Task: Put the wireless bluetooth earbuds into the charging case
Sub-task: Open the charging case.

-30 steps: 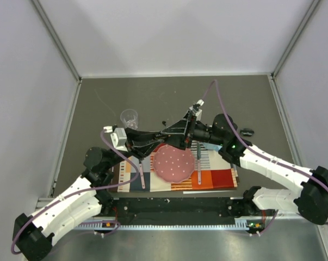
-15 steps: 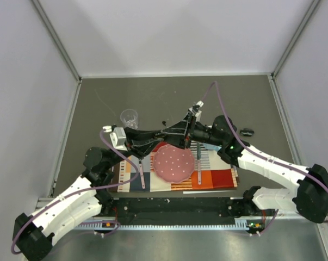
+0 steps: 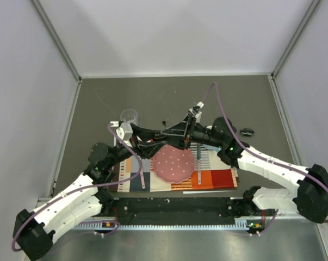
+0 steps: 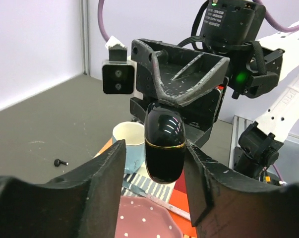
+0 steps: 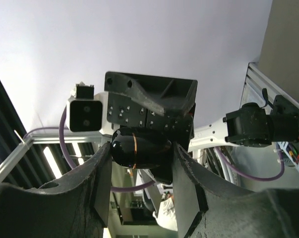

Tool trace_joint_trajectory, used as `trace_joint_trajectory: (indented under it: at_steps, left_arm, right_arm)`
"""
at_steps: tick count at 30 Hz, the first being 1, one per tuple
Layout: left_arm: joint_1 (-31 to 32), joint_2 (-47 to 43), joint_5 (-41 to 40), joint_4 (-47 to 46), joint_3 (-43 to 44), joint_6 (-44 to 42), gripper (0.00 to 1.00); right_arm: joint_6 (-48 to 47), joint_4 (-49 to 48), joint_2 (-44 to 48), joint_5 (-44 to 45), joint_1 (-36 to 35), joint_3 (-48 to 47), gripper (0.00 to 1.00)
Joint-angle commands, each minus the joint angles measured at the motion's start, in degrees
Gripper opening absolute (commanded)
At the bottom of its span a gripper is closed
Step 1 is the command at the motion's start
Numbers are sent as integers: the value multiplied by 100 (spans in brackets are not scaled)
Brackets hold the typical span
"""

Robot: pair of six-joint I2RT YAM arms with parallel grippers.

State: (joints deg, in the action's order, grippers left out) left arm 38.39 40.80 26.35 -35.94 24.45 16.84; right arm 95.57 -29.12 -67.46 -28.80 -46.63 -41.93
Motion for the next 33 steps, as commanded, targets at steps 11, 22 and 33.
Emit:
trace_joint_trajectory:
  at_steps: [11, 22, 33]
  left_arm:
    - [19, 42, 19, -229, 201, 258, 51]
    - [11, 69, 107, -317, 131, 302, 30]
    - [19, 78, 63, -431, 25, 189, 0]
  right_arm:
    - [50, -260, 295, 155, -48, 176, 0]
    - [85, -295, 295, 173, -48, 159, 0]
    - [-212, -806, 242, 76, -48, 265, 40]
